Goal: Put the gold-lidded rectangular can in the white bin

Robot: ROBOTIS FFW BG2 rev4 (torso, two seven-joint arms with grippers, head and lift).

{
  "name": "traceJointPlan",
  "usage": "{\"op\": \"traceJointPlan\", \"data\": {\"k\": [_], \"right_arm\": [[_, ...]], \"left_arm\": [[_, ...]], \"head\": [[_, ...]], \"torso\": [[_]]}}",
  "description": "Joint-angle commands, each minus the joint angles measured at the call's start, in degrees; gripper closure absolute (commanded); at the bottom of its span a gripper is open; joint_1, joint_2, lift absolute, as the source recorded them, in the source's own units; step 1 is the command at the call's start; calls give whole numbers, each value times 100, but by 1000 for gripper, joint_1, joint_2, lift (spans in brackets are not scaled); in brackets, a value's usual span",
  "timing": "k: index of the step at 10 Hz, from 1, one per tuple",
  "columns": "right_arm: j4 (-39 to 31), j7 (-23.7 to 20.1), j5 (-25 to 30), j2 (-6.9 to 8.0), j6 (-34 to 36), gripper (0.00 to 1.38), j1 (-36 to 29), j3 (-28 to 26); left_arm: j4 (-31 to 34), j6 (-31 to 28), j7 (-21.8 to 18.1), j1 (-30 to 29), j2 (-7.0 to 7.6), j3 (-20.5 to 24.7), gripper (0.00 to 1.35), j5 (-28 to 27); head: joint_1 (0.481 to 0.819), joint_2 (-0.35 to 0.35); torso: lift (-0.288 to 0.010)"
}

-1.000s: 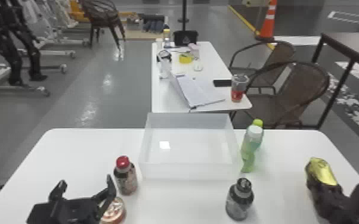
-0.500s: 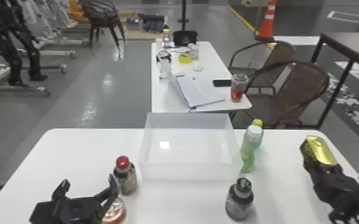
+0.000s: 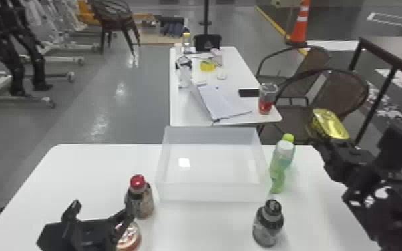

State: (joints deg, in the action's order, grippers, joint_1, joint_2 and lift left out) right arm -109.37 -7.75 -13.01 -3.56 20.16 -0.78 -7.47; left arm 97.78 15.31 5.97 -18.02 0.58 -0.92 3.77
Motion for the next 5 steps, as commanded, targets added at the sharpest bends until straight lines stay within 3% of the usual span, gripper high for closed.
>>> {"op": "traceJointPlan", "data": {"k": [1,5], "right_arm": [[-182,151,-158,-136,287,1046,341,396],[346,643,-650,-224,577,1046,1203,1354]], "left_arm": [[-31,-10,0,53,48,-67,67,27],[-40,-107,27,114,127,-154,68,106]], "head": [[549,0],[549,0]], "torso": [[-100],[-100]]}}
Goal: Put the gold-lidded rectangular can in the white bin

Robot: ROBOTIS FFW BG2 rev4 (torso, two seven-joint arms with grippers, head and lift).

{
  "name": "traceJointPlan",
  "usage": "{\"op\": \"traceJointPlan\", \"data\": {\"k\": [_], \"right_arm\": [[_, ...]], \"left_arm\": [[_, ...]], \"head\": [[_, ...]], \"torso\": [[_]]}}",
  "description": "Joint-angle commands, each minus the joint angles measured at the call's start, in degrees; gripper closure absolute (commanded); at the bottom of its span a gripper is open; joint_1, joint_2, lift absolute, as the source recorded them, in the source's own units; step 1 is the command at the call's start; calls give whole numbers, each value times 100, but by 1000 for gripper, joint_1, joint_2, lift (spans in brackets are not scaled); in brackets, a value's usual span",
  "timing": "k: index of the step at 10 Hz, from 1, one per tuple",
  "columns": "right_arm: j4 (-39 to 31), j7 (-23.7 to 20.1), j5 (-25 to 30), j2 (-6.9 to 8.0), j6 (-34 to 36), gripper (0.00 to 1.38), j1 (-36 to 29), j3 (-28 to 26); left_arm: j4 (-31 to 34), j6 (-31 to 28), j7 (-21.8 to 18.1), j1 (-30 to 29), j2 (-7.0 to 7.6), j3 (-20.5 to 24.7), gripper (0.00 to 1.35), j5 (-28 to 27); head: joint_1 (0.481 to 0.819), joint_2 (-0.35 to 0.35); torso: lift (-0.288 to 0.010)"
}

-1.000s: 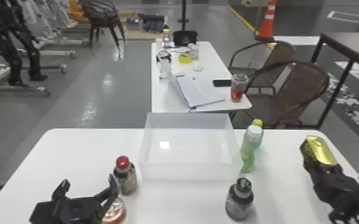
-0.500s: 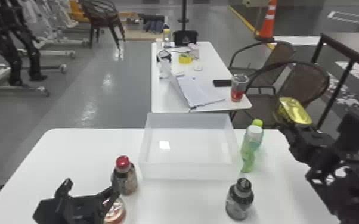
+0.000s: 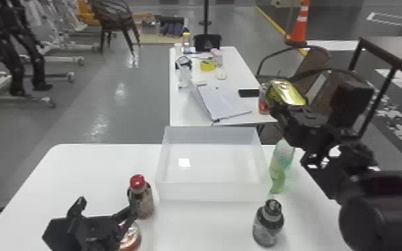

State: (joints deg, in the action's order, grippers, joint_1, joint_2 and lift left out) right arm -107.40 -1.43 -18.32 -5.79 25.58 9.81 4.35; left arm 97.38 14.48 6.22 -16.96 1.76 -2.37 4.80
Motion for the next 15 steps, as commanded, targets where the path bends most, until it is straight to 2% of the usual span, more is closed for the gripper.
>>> {"op": "traceJointPlan", "data": {"k": [1,4,5,7,10,11,13,15], "right_arm": [[413,37,-189,7,131,1046,363,453],[1555,-86,-646,95,-27,1046,970,1270],[1880,-226,-646,166,-80,1046,1260,1375],[2469,-323,-585,192,-141,1046,1638,1648],[3225,-341,-479,359,26,1046,1805,1780],[3418,-376,-497,359,17,1046,1849,1832],[3919,-763,-479,368,-132,1046,1884,1815],[4130,-771,-418,368,-132,1046,1831,1709]], "left_arm": [[1,-42,2,26,27,-36,68,13],[1,-112,2,61,79,-71,68,57],[-8,-130,2,61,106,-97,68,83],[-26,-139,2,88,132,-115,68,144],[-34,-156,2,88,185,-141,68,215],[-34,-174,2,114,237,-176,68,250],[-34,-165,55,114,325,-247,68,364],[-34,-156,55,105,325,-247,68,364]], "head": [[549,0],[549,0],[549,0],[549,0],[549,0],[549,0],[549,0],[549,0]], "torso": [[-100],[-100],[-100],[-100],[-100],[-100],[-100],[-100]]}}
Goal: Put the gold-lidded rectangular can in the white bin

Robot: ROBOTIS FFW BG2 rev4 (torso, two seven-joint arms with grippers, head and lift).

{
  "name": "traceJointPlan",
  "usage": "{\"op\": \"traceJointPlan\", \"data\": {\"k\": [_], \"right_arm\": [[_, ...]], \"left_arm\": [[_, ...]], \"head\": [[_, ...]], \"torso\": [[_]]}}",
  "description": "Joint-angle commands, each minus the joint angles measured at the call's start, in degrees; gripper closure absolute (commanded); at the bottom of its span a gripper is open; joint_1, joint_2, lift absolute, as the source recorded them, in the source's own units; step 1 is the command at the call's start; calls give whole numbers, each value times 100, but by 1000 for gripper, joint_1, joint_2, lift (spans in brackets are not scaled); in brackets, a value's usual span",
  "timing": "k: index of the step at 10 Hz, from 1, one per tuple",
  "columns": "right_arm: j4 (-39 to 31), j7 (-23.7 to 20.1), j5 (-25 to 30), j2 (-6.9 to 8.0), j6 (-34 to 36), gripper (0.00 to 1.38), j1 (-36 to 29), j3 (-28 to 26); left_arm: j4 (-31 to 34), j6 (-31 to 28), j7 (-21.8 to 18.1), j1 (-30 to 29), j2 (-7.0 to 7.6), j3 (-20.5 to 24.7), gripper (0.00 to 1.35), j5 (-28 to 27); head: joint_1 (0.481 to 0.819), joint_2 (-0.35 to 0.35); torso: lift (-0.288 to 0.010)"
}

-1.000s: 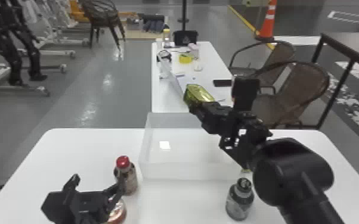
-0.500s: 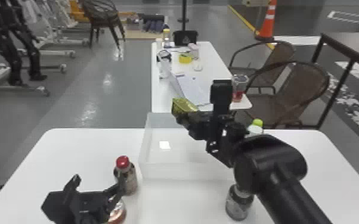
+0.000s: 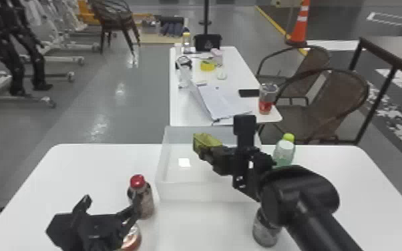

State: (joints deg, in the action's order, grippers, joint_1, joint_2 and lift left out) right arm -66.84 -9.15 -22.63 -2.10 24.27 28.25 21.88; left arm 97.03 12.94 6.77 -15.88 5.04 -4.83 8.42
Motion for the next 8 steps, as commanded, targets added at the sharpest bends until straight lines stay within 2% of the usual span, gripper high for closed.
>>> {"op": "traceJointPlan", "data": {"k": [1,4,5,7,8], "right_arm": [[180,1,39,8,-2,1046,-12,-96],[452,-131,-22,52,-45,1033,14,-254],[461,-131,-22,61,-45,904,23,-272],[435,-131,4,61,-230,420,5,-280],[435,-202,22,61,-362,291,14,-289]], "left_arm": [[0,-11,-1,-3,-3,-1,68,2],[0,-20,-1,-3,-12,-1,68,10],[0,-11,-1,-3,-12,-1,68,10],[-9,-11,-1,-11,-12,-1,68,10],[0,-20,-1,-11,-12,-1,68,10]], "head": [[549,0],[549,0],[549,0],[549,0],[549,0]], "torso": [[-100],[-100],[-100],[-100],[-100]]}}
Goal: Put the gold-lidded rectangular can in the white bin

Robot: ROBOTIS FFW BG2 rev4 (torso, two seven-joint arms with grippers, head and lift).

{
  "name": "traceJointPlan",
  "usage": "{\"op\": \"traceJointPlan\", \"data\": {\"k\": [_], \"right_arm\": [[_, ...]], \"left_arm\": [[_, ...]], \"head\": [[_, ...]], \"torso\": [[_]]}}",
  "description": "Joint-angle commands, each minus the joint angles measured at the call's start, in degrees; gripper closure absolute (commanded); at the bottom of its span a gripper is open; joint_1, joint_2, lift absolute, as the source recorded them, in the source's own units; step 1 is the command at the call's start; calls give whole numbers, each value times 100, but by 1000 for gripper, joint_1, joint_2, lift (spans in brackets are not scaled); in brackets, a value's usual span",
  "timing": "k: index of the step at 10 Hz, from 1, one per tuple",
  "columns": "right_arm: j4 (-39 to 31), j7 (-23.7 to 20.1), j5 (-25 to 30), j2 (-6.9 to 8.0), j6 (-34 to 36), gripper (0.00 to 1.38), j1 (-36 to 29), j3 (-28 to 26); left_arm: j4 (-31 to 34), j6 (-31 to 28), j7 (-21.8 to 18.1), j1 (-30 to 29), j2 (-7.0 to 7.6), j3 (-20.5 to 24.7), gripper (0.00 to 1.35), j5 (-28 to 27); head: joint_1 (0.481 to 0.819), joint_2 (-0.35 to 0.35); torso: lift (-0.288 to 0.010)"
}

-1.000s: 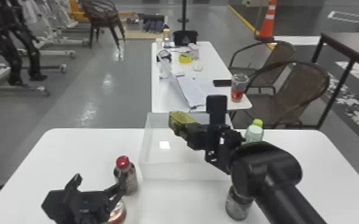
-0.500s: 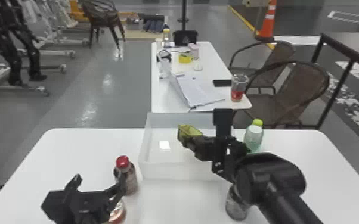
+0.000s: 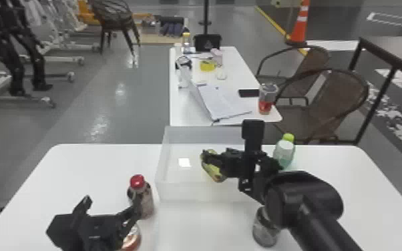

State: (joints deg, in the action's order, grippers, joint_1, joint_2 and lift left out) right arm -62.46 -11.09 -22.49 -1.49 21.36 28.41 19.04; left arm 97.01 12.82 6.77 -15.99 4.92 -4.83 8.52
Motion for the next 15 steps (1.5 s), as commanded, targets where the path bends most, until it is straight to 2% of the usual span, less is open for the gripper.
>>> {"op": "traceJointPlan", "data": {"k": [1,3,5,6,9,10,11,13,14,15], "right_arm": [[-30,-34,-10,0,-106,266,-2,-32],[-557,-25,-71,0,-44,265,-178,-234],[-1621,-8,-300,-53,211,262,-486,-568],[-2280,80,-344,-132,422,269,-767,-744],[-3607,98,-353,-431,518,303,-1760,-1342],[-4073,89,-80,-510,413,292,-2191,-1518],[-4539,89,342,-527,351,259,-2736,-1667],[-5233,98,1256,-466,281,-2,-3606,-1904],[-5400,89,1449,-404,-9,-2,-3975,-2036],[-5391,-201,1484,-396,-598,-2,-4274,-2177]], "left_arm": [[-7,1,0,-1,0,0,68,0],[2,1,0,-1,0,0,68,0],[2,18,0,8,0,0,68,-9],[2,18,0,8,-9,0,68,-18],[20,45,0,17,-17,0,68,-26],[20,53,0,26,9,-9,68,-26],[20,71,0,43,27,-18,68,-53],[20,97,0,17,-17,26,68,-88],[20,106,0,8,-17,35,68,-105],[20,106,0,-10,-26,53,68,-105]], "head": [[549,0],[549,0],[549,0],[549,0],[549,0],[549,0],[549,0],[549,0],[549,0],[549,0]], "torso": [[-100],[-100],[-100],[-100],[-100],[-100],[-100],[-100],[-100],[-100]]}}
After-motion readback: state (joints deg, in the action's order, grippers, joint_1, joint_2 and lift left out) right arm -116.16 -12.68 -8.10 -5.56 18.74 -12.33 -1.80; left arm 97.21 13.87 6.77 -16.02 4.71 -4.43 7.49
